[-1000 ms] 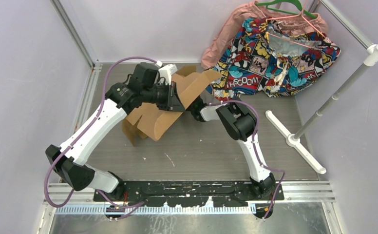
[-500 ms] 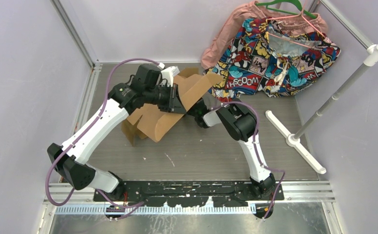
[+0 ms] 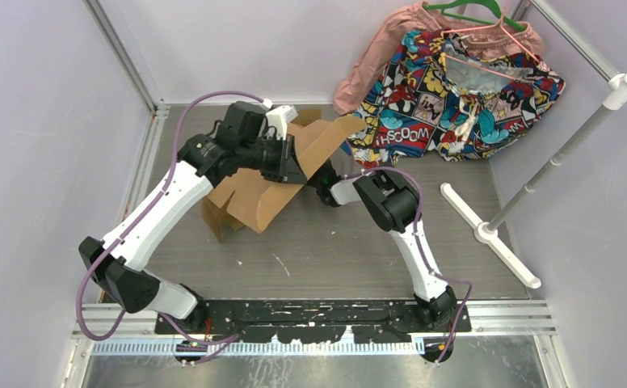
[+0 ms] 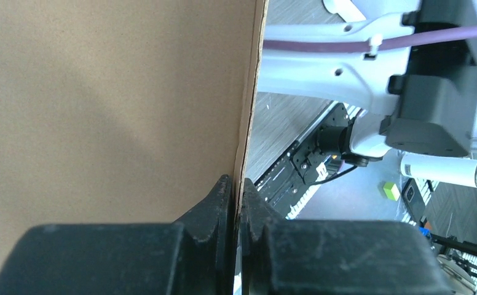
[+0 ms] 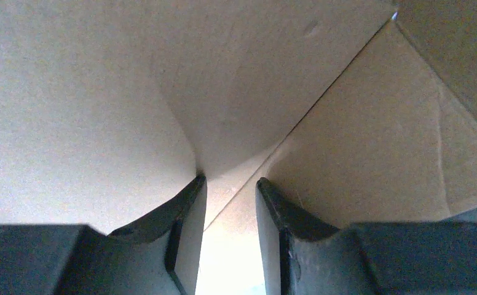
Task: Fold the paper box
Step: Fold the paper box at the center of the board.
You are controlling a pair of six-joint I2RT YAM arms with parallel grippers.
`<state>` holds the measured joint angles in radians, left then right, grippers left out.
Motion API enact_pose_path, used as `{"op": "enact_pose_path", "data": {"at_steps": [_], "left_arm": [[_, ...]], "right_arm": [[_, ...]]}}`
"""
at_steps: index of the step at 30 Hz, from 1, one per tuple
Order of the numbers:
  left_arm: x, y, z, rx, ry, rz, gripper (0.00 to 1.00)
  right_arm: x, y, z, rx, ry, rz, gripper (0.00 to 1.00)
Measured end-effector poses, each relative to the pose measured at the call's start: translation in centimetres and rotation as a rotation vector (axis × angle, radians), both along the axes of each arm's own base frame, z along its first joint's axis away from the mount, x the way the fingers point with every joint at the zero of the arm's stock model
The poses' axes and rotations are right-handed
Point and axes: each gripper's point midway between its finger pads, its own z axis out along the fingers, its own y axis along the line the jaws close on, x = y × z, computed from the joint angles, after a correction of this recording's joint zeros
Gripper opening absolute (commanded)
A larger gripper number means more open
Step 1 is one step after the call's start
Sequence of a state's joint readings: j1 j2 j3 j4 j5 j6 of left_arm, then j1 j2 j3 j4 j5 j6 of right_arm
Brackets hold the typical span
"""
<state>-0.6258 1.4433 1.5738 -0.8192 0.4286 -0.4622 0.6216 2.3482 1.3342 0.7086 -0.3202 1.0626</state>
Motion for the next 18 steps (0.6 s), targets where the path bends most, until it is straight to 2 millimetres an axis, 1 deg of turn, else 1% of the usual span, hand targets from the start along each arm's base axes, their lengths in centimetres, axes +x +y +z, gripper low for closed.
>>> {"op": "enact_pose_path", "data": {"at_steps": [6,10,14,18], "left_arm": [[1.2,0.6,1.8,-0.013,-0.05,0.014,0.08],[2.0,1.1,2.8,-0.026,-0.074,0.028,0.08],[2.0,1.1,2.8,-0.026,-0.08,0.01,0.07],[2.1,1.2,2.1,-0.022,-0.066,0.004,0.07]], "right_arm": [[1.6,2.1,0.1,0.028,-0.012,-0.011,0.42],[2.6,3.9,0.5,0.054,-0.026,-0.008,0.43],[2.9,5.3,1.0,0.073,-0.044,0.0,0.44],[2.8,5.3,0.9,0.074,-0.046,-0.009,0.45]]}}
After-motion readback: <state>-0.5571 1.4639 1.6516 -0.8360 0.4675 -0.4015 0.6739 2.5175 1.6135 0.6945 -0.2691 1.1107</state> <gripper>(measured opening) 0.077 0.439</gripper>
